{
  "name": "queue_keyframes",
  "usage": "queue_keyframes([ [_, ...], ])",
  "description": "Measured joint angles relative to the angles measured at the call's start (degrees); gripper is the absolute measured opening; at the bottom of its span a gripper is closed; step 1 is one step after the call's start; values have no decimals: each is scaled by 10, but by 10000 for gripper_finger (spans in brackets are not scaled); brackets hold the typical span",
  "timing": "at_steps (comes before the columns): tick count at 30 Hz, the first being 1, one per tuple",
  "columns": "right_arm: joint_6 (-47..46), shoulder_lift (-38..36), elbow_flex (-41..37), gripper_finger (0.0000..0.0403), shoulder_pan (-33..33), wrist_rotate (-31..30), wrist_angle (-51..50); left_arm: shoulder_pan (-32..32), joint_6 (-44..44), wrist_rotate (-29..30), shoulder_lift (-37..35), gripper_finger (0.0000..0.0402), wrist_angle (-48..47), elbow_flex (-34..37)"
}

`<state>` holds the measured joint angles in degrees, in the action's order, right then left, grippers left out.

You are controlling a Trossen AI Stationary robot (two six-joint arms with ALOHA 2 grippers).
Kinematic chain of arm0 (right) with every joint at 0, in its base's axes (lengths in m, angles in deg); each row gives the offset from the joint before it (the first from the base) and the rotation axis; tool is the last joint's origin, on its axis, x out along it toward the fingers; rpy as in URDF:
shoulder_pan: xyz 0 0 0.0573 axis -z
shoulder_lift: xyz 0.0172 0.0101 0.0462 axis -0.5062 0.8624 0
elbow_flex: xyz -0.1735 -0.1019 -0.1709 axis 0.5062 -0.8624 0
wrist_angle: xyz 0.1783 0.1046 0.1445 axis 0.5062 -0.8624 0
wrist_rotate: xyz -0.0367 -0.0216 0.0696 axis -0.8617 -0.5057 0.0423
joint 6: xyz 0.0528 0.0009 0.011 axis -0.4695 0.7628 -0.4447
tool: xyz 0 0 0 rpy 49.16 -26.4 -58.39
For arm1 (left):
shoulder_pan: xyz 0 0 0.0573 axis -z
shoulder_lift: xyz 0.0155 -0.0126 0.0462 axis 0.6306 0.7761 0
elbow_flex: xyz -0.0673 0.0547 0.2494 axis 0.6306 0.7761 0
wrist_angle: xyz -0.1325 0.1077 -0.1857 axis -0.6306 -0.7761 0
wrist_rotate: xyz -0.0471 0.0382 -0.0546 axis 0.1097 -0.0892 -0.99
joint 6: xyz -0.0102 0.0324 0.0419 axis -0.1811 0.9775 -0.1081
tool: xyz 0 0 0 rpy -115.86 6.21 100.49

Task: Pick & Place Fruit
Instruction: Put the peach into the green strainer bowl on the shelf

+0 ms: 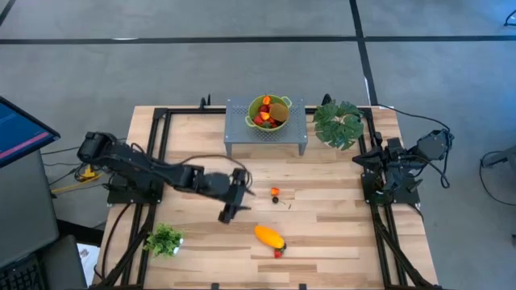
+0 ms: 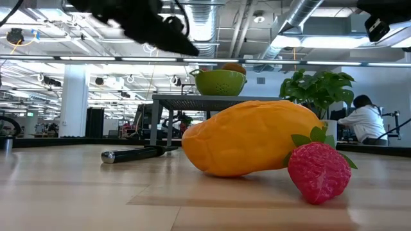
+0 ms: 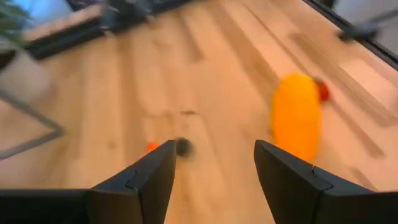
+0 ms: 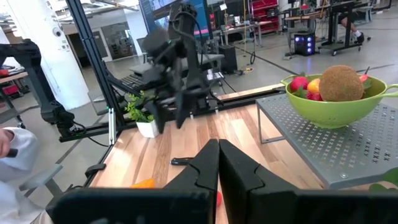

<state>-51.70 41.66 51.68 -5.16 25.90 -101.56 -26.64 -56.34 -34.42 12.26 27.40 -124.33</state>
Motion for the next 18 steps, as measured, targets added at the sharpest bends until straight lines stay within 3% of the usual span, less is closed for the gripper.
queue_keyframes([
  [5, 0, 0, 0, 6, 0, 0, 0, 33, 4, 0, 6, 221, 38, 29],
  [9, 0, 0, 0, 6, 0, 0, 0, 23, -1, 5, 19, 234, 130, 44],
  [18, 0, 0, 0, 6, 0, 0, 0, -8, 37, 67, 147, 255, 289, 51],
])
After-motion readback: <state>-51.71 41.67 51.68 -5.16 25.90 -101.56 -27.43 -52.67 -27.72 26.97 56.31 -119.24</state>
